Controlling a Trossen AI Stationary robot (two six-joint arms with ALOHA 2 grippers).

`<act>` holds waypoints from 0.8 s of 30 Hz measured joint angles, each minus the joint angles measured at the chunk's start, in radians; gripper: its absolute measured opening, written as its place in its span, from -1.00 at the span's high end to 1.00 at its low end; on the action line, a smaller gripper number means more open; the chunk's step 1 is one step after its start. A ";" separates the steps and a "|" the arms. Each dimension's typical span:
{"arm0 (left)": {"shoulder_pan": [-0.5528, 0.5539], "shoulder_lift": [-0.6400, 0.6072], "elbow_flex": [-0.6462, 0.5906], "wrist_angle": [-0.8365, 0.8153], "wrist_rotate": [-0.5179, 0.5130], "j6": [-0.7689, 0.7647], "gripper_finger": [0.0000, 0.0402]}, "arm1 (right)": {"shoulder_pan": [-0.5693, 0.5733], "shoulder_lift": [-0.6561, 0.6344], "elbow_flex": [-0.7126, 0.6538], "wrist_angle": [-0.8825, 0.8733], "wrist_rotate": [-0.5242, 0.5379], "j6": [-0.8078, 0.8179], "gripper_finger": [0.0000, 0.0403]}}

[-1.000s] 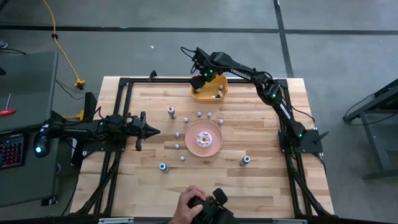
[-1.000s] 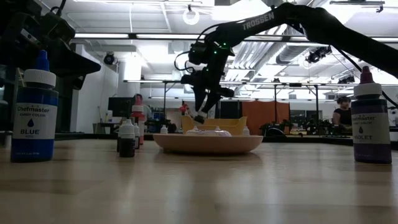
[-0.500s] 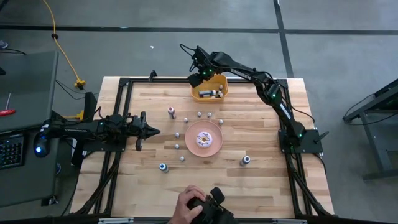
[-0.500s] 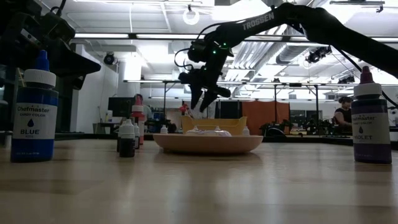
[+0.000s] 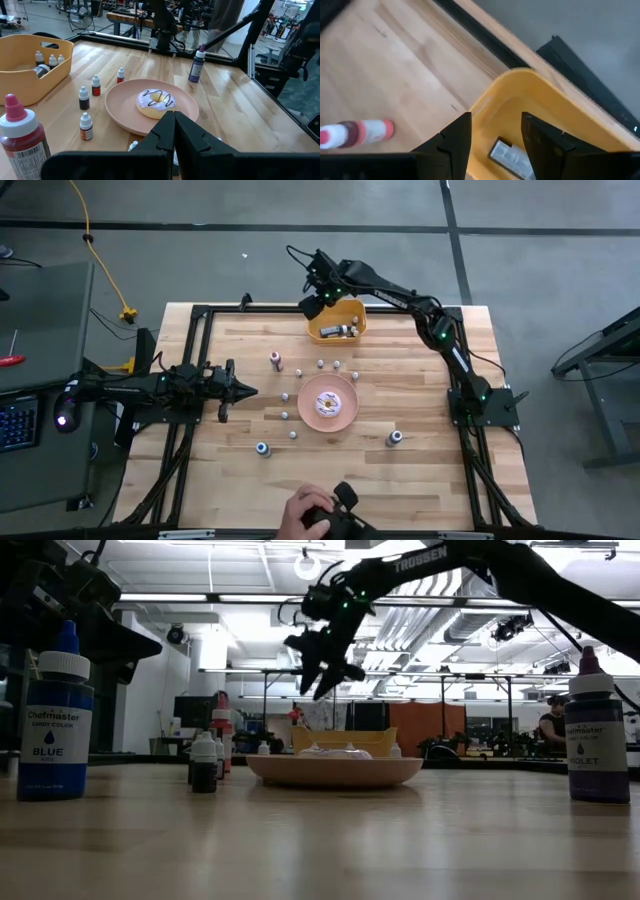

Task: Pick & Place food coloring
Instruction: Put the large purple food coloring bottle into the orange bin

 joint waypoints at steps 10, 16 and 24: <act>0.000 0.000 0.000 0.000 -0.001 0.000 1.00 | 0.026 -0.146 0.007 -0.192 0.067 -0.091 0.19; 0.000 0.000 0.000 0.000 -0.002 0.000 1.00 | 0.061 -0.227 0.007 -0.300 0.102 -0.096 0.19; 0.000 0.000 0.000 0.000 -0.002 0.000 1.00 | 0.128 -0.317 0.007 -0.409 0.133 -0.094 0.19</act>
